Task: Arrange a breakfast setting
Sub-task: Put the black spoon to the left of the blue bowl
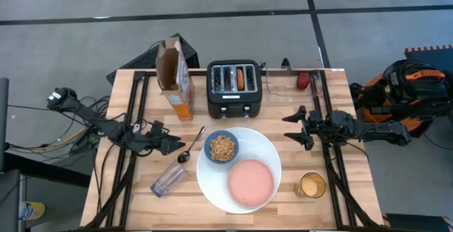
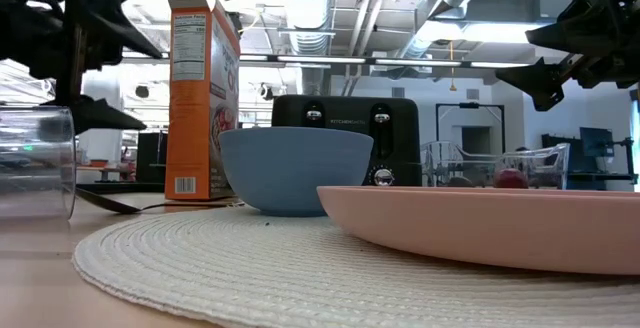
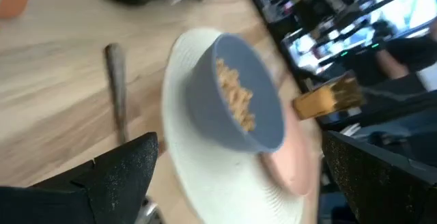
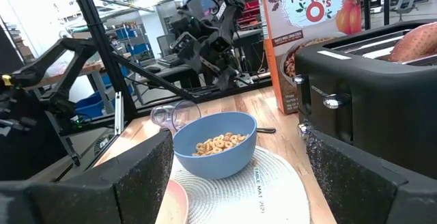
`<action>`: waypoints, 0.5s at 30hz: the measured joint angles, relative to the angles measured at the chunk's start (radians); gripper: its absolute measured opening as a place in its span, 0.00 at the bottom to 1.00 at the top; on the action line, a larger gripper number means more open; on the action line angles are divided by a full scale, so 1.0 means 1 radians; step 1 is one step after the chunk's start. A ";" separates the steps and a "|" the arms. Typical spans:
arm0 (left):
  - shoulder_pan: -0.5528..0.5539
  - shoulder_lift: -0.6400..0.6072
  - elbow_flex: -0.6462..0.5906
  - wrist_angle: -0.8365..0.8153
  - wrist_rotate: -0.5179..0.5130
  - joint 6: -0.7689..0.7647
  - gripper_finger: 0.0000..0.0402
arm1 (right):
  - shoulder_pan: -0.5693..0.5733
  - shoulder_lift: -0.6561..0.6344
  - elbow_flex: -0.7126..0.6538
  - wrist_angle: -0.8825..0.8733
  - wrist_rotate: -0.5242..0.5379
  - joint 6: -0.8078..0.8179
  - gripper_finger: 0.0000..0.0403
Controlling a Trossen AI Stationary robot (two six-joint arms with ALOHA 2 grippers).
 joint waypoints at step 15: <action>0.031 0.187 0.420 -0.667 -0.010 0.100 1.00 | 0.000 0.000 0.000 0.000 0.000 0.000 0.88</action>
